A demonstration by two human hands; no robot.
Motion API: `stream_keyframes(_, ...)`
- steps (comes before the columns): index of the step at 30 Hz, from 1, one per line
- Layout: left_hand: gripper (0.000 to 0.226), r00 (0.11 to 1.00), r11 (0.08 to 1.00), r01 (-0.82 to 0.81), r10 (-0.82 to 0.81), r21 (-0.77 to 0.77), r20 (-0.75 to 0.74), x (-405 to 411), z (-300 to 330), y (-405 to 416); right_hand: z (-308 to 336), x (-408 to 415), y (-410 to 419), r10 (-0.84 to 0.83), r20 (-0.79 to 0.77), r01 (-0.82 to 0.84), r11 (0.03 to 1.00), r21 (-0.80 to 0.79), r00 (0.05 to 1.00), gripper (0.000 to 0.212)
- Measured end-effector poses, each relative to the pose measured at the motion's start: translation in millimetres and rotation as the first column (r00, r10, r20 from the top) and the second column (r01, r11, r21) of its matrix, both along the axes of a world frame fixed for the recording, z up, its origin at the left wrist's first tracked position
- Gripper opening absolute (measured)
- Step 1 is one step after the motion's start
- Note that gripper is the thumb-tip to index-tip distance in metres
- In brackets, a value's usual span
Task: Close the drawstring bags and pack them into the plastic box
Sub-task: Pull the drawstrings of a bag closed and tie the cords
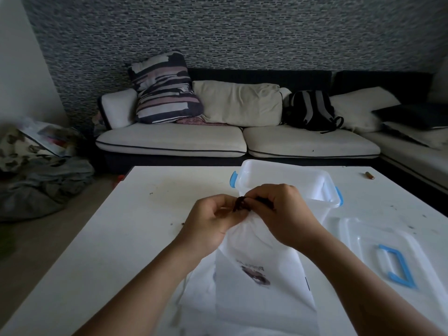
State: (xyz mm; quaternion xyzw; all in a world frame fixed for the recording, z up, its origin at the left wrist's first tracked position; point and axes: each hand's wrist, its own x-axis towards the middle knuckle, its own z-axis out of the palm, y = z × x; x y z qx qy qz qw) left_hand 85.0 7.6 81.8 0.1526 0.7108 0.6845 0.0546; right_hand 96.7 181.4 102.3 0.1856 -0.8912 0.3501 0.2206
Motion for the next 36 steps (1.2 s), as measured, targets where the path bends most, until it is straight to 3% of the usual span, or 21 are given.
stream_keyframes(6,0.009,0.943,0.988,-0.128,0.096,-0.081,-0.319,-2.7,-2.7,-4.8,2.0,2.8,1.3,0.009,0.065,-0.009,1.000,0.002,0.998,0.020)
stream_keyframes(12,0.014,0.905,0.975,-0.154,0.074,-0.162,-0.419,-2.1,-0.2,-7.0,5.2,2.9,1.9,-0.001,0.125,0.009,0.998,-0.065,0.992,0.021)
stream_keyframes(14,0.011,0.871,0.969,-0.189,0.090,-0.160,-0.483,-2.1,-1.3,-8.0,6.0,4.0,0.4,0.004,0.179,0.013,0.996,-0.089,0.984,0.023)
stream_keyframes(16,0.022,0.817,0.963,-0.229,0.112,-0.139,-0.566,-1.6,0.2,-10.0,6.5,5.1,-1.0,0.027,0.243,0.001,0.993,-0.115,0.970,0.026)
stream_keyframes(20,0.022,0.695,0.964,-0.189,-0.003,-0.186,-0.719,-3.6,3.9,-13.4,7.1,6.5,-2.5,0.071,0.341,-0.003,0.980,-0.197,0.938,0.027)
stream_keyframes(23,0.024,0.754,0.973,-0.107,-0.054,-0.204,-0.654,-4.5,5.4,-16.3,10.4,9.6,-2.8,0.117,0.428,0.008,0.960,-0.279,0.896,0.027)
stream_keyframes(27,0.027,0.915,0.991,0.033,-0.083,-0.132,-0.394,-3.2,7.1,-18.0,10.0,10.3,-1.1,0.159,0.483,0.036,0.928,-0.371,0.861,0.024)
stream_keyframes(31,0.021,0.952,0.995,0.034,-0.062,-0.099,-0.300,-2.6,7.0,-16.5,8.0,9.7,-0.6,0.245,0.505,0.029,0.880,-0.475,0.828,0.025)
stream_keyframes(36,0.018,0.955,0.996,0.018,-0.044,-0.090,-0.294,-2.2,9.6,-17.5,6.5,9.2,-1.9,0.381,0.513,0.030,0.780,-0.625,0.769,0.027)
